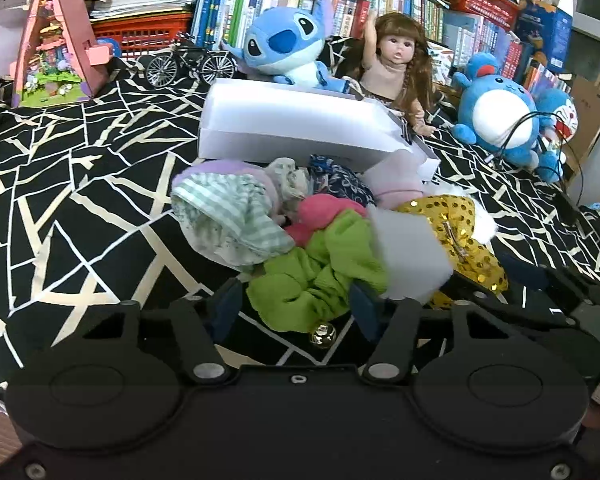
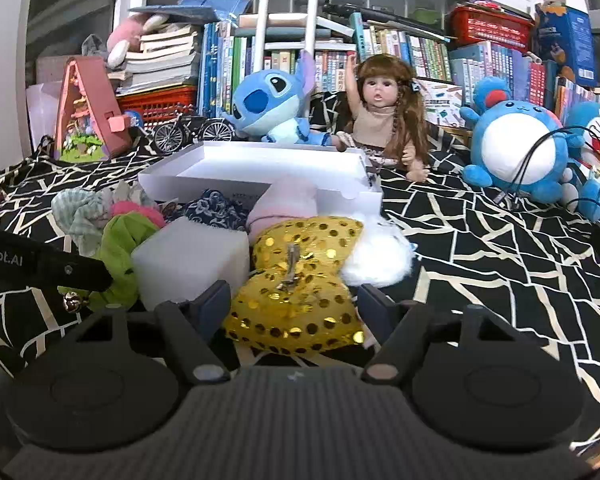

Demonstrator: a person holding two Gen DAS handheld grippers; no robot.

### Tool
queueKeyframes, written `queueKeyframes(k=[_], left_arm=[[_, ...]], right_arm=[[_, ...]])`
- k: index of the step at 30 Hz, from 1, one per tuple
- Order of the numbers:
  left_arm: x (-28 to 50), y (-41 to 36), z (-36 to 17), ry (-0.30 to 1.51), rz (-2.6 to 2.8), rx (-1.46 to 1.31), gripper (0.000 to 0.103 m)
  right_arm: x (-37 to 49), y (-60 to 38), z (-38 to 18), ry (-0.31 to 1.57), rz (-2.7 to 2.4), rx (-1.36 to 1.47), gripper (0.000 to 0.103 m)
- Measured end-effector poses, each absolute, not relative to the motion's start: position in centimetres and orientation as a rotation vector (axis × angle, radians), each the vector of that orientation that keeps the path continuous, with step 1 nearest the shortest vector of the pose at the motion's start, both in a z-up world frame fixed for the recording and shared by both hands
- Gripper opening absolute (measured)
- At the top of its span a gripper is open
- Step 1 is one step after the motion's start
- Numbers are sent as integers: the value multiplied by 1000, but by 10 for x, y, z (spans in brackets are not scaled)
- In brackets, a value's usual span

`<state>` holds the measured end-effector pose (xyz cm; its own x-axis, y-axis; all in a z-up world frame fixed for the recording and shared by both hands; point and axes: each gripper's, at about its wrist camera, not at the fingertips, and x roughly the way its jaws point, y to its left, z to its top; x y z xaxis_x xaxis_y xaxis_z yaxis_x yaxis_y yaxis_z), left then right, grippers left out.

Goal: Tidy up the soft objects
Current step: 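Grasp the green scrunchie with the left gripper while the right gripper grasps the gold sequin bow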

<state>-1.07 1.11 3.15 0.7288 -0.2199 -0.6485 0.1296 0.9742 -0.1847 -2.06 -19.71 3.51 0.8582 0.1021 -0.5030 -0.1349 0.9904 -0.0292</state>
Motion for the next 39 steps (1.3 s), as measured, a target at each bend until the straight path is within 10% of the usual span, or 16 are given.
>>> queueKeyframes(k=[13,20,23,39], left_arm=[[6,1,20,689,-183,-111,68],[13,11,17,719,-240,-263,27],[7,9,26,682,-247,-224,24],[-7,7,57,584,-287,-146,21]], right_arm=[[-4,-191,26,530,122,-73,71],[-9,-192,32,511,140,-41,49],[-13,-196,40,491,129,-18,30],[-16,-215,64,436,77,-3,28]])
